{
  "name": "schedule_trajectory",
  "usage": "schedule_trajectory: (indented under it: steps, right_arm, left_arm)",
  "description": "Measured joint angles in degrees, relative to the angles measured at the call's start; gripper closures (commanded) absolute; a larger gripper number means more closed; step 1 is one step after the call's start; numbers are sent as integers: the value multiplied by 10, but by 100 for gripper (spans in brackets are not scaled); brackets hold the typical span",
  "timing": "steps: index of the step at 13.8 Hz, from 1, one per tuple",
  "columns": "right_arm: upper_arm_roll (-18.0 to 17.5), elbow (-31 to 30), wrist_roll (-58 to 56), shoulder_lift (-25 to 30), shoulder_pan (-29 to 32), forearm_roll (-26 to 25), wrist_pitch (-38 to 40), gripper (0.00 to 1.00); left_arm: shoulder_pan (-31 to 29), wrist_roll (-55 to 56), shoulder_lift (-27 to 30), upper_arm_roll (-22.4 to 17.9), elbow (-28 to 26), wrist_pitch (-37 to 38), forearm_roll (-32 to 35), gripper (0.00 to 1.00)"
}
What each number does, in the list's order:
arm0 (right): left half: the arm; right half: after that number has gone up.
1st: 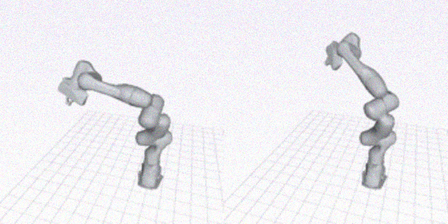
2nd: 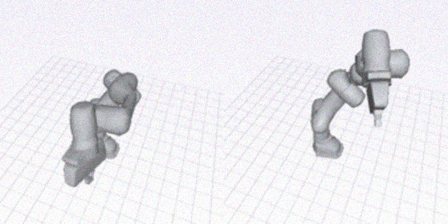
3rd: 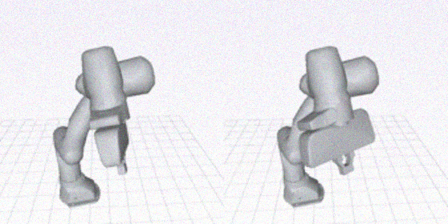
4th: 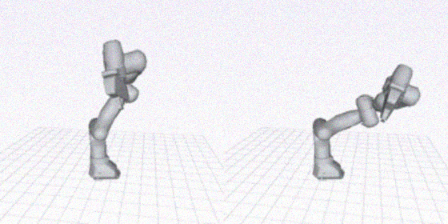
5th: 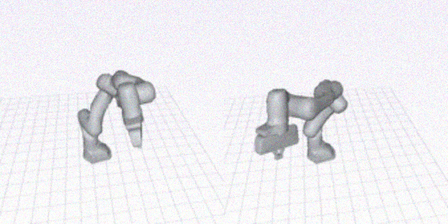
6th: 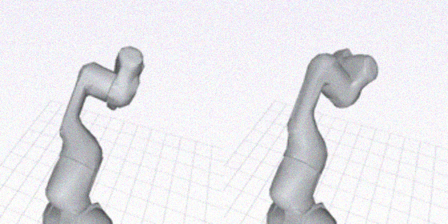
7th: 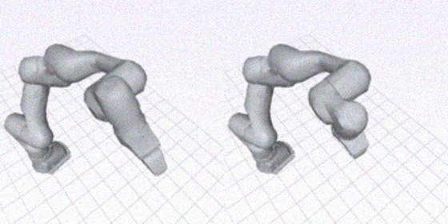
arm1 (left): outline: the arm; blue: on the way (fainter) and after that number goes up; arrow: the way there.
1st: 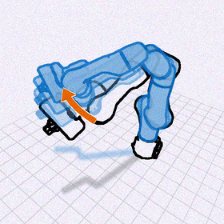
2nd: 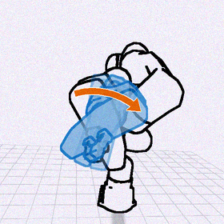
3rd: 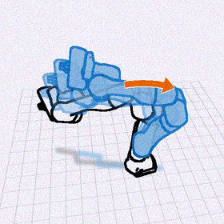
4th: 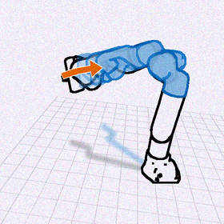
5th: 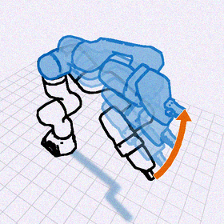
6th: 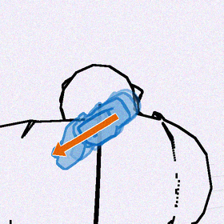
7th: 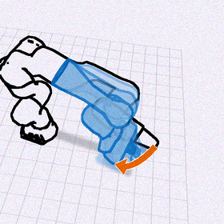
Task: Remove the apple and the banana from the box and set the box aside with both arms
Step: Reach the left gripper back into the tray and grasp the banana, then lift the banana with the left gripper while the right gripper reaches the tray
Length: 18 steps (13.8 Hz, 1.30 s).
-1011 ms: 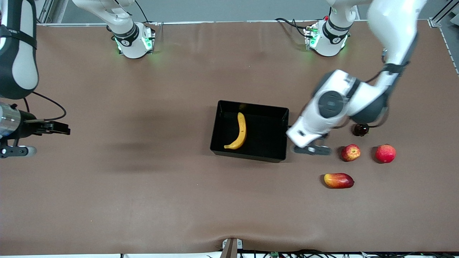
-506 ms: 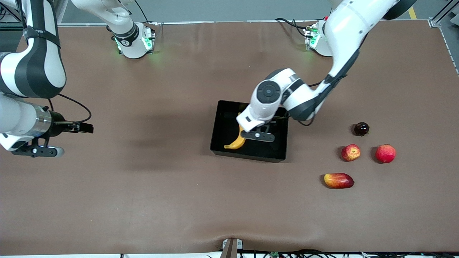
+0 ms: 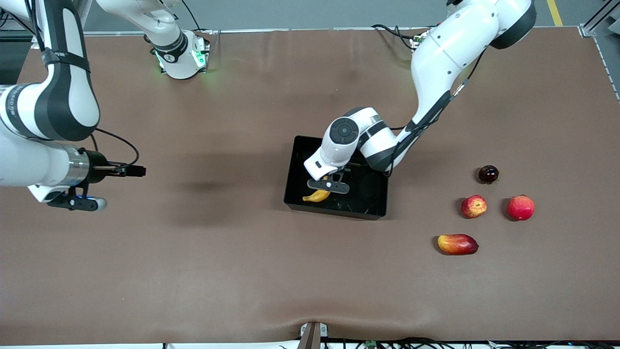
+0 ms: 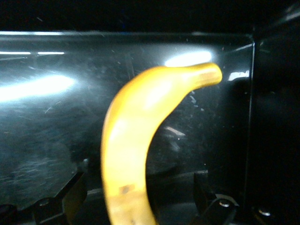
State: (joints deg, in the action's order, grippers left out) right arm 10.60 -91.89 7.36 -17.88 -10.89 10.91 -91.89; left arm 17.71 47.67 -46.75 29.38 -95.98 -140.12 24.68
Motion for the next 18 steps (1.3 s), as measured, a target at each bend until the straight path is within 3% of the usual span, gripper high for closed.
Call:
schedule_trajectory:
  steps: [1, 2, 3, 4, 6, 10, 13, 18]
  right_arm:
    - [0, -11, 10, 1, -4, 6, -12, 0]
    - [0, -27, 20, 3, -10, 11, -29, 0]
    - [-1, -49, 35, 9, -19, 13, -55, 0]
    - [-1, -75, 51, 15, -31, 13, -86, 0]
    - [-2, -116, 91, 30, -62, 14, -131, 0]
    - [-3, -131, 170, 40, -121, 38, -173, 0]
    - [-3, -132, 178, 40, -153, 81, -209, 0]
    - [-4, -145, 181, 11, -226, 85, -322, 0]
  left_arm:
    - [11, 3, -5, -9, 1, -5, 0, 2]
    - [17, 4, -9, -13, 1, -12, 0, 33]
    - [19, 4, -10, -15, 1, -18, 1, 73]
    - [20, 4, -10, -15, 2, -20, 2, 100]
    - [20, 4, -10, -15, 5, -21, 6, 100]
    - [16, 4, 1, -18, 18, -12, 48, 100]
    - [8, 4, 47, -19, 28, 37, 51, 100]
    - [-9, 4, 125, -19, 27, 105, 41, 100]
